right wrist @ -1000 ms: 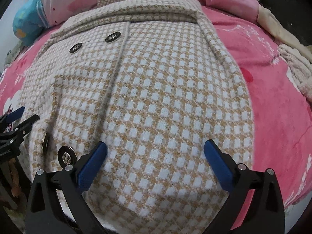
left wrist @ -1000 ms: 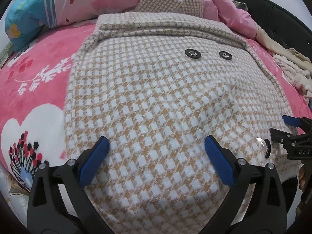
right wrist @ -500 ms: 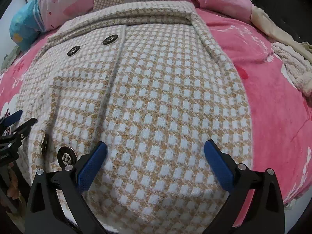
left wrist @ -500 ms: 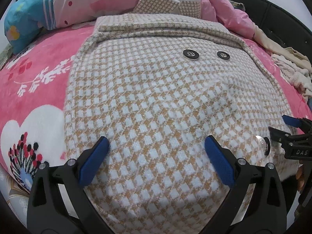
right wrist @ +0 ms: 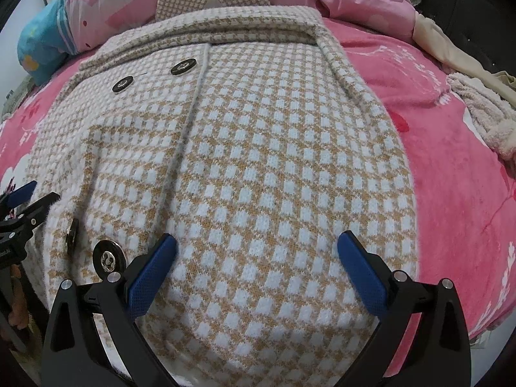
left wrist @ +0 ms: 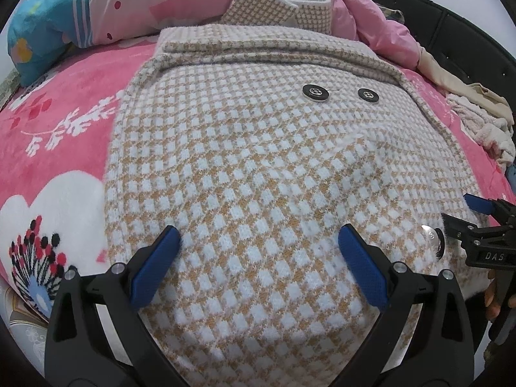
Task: Fold large clothes
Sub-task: 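Pull both tools back and hold them open over the coat hem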
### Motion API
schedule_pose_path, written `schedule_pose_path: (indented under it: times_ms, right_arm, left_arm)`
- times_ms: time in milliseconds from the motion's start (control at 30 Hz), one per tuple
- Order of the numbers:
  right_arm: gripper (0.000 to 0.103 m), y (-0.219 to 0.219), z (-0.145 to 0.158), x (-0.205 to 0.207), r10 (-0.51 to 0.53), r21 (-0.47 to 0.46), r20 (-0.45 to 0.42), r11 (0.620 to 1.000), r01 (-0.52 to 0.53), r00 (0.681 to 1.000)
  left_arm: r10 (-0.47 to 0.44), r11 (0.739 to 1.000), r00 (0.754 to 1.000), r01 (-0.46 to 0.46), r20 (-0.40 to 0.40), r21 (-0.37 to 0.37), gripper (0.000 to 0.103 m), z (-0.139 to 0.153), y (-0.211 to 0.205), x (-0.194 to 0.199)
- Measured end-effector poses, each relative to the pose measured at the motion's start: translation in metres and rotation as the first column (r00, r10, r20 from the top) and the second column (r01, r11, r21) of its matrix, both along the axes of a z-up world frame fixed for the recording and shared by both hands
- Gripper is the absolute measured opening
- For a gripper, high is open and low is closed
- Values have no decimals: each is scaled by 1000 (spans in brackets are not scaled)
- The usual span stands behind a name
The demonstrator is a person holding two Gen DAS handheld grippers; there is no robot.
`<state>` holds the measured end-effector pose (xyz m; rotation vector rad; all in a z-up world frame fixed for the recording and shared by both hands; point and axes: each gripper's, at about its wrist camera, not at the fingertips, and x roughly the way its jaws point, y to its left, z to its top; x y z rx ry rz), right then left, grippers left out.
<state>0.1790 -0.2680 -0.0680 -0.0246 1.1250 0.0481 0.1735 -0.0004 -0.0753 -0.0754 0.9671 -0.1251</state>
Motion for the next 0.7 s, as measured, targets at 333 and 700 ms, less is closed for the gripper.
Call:
schedule_pose_path:
  times_ms: [333,700]
  right_arm:
    - [97,4,-1,-1,5,-7,9,1000,-5,1000]
    - [97,-1,6,-2,27,3,-2,1000,-27,1000]
  left_arm:
    - [-5,1000,1000,4,17,30,95,-1,-3,-3]
    - [32,999,999,-32,3,43,97,-1,-8,1]
